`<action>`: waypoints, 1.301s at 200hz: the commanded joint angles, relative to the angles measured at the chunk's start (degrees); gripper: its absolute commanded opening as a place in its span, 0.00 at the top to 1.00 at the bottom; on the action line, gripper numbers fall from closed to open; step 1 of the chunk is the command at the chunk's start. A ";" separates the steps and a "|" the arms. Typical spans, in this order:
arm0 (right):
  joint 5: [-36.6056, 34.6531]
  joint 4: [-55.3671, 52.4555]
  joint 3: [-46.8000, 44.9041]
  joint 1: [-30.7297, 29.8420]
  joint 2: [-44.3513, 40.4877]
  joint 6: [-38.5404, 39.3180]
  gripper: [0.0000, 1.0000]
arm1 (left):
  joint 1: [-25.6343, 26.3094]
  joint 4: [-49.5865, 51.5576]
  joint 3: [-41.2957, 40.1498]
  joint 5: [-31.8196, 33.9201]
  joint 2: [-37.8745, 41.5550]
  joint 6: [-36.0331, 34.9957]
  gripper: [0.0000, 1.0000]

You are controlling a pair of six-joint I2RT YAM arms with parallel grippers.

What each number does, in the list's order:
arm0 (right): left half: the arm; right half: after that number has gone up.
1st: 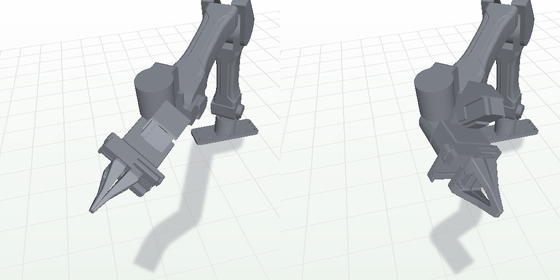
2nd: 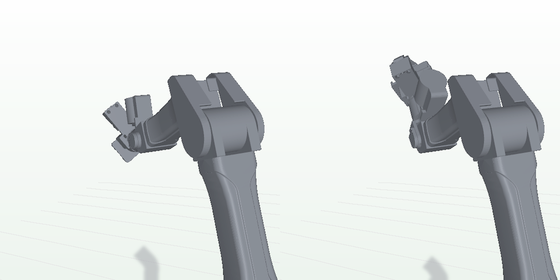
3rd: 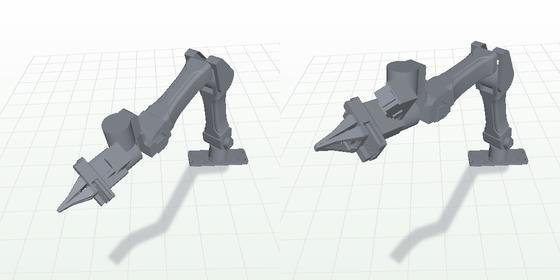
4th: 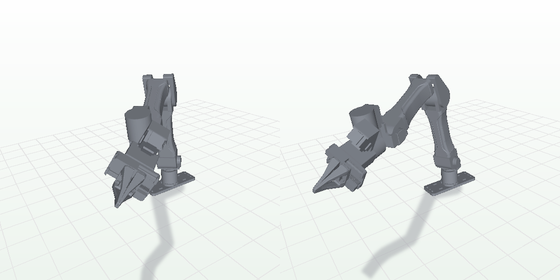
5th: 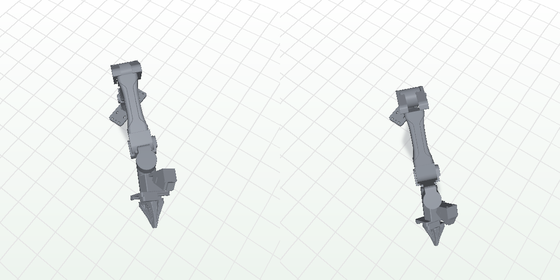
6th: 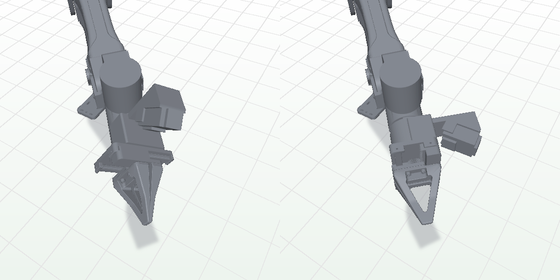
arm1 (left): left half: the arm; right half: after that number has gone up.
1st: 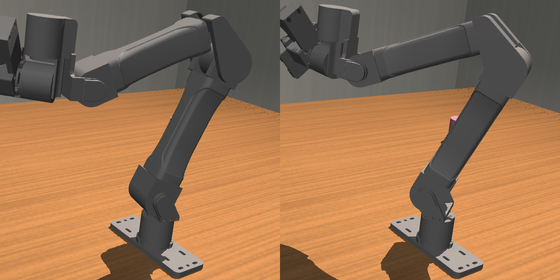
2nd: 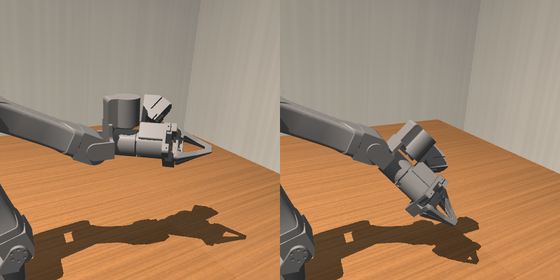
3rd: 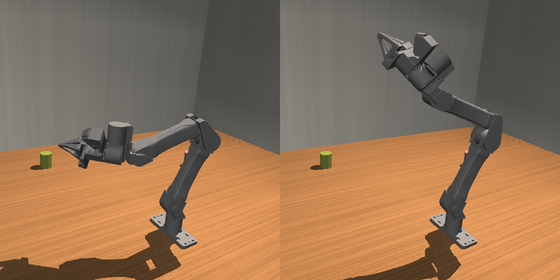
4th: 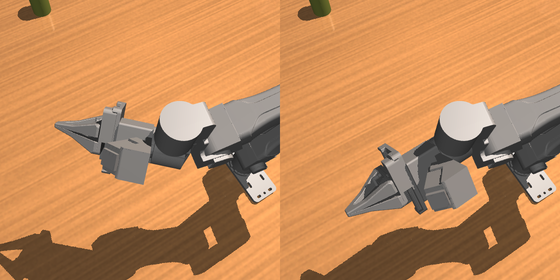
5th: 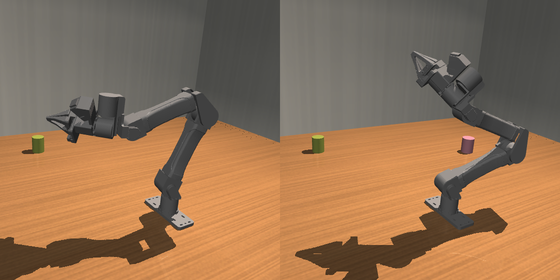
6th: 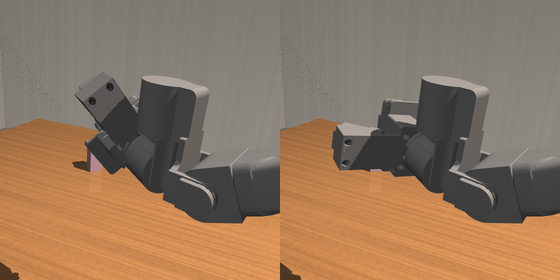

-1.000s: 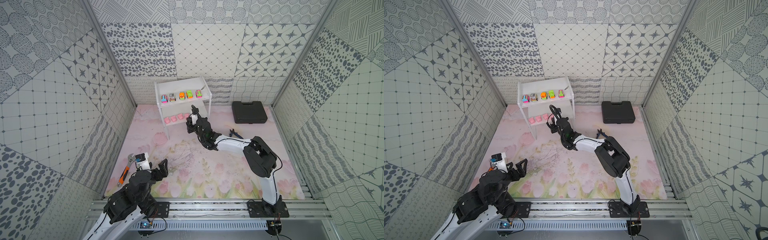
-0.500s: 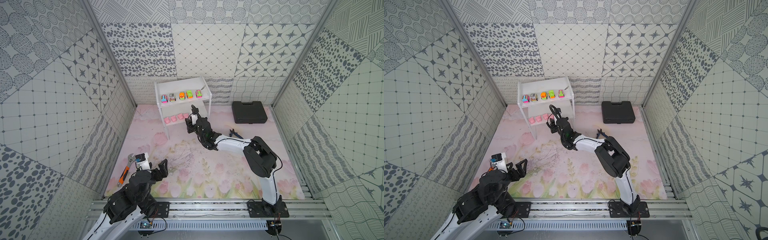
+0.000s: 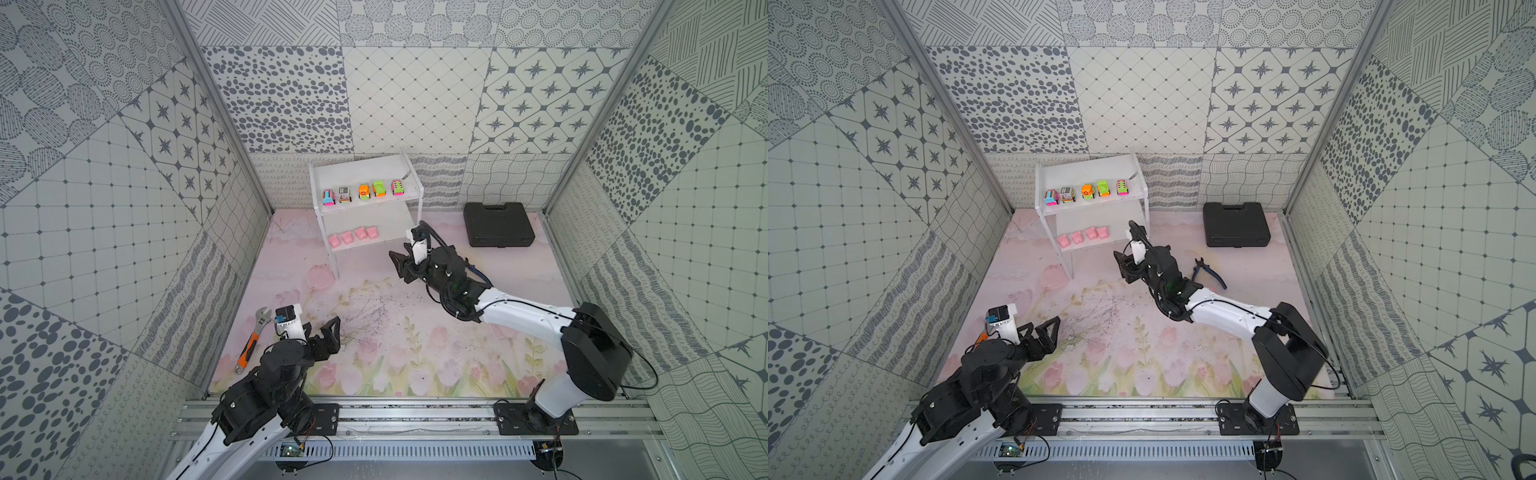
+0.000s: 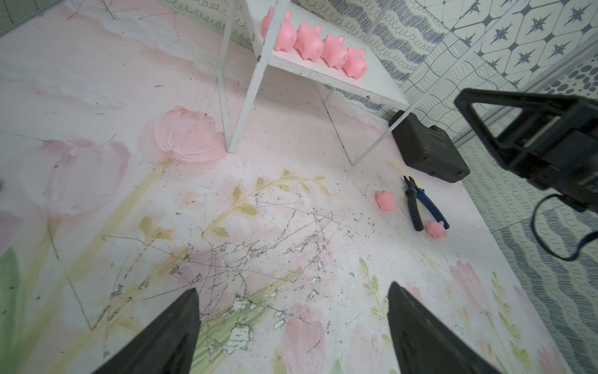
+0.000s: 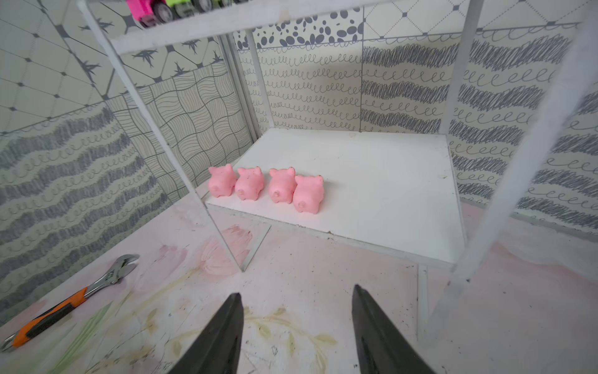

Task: Organize plastic toys on shelves
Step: Place the plastic toy on the shelf, then pick up the plastic toy at the center of the board.

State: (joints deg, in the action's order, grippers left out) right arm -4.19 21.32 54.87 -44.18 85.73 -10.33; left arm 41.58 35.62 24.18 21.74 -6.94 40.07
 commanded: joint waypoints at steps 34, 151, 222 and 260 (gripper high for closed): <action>19.45 -13.20 -22.23 19.22 -27.98 -19.62 0.42 | 0.03 -34.39 -11.96 -15.46 -13.26 22.76 0.15; 33.60 -4.77 -20.25 23.46 -1.92 -27.85 0.46 | 0.08 -42.18 -9.72 -19.75 -33.68 33.42 0.19; 29.11 -9.38 -11.27 22.83 10.32 -26.23 0.48 | -1.18 -30.30 -8.44 -15.97 -20.24 25.54 0.18; 29.14 -10.34 -8.14 22.88 14.40 -26.25 0.52 | -1.85 -25.20 -5.89 -14.63 -17.29 19.80 0.18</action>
State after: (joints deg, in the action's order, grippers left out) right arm 25.67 10.92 44.10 -21.19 98.39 -37.47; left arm 40.36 3.33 15.79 4.54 -26.63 67.85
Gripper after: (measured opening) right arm 0.495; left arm 0.817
